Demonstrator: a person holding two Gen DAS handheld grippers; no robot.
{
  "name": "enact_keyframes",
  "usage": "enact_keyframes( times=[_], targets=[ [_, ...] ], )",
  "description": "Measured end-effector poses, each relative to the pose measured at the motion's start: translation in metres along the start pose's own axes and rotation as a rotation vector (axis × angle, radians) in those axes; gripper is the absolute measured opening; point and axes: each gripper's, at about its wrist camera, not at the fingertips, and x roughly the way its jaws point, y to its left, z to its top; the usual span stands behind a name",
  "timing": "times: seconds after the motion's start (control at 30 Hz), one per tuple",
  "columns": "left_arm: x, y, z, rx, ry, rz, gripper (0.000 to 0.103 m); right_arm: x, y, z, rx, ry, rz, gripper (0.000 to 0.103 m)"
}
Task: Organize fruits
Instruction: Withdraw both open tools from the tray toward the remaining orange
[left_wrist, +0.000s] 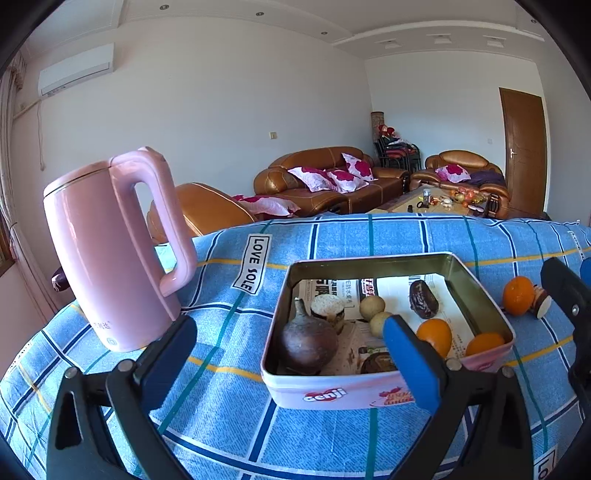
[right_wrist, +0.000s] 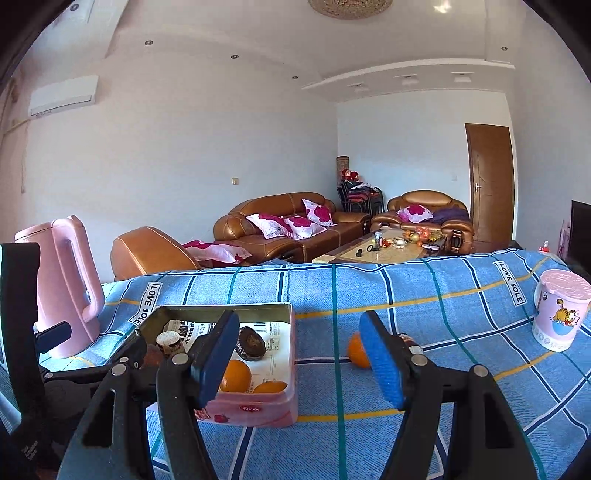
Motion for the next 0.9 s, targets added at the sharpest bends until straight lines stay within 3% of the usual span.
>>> enact_keyframes(
  times=[0.63, 0.9],
  targets=[
    [-0.036, -0.007, -0.012, -0.026, -0.012, -0.029, 0.103, -0.028, -0.009, -0.008, -0.024, -0.001, 0.000, 0.069],
    [-0.045, -0.026, -0.017, 0.004, 0.008, -0.092, 0.103, -0.039, -0.022, -0.011, -0.019, -0.004, -0.032, 0.069]
  ],
)
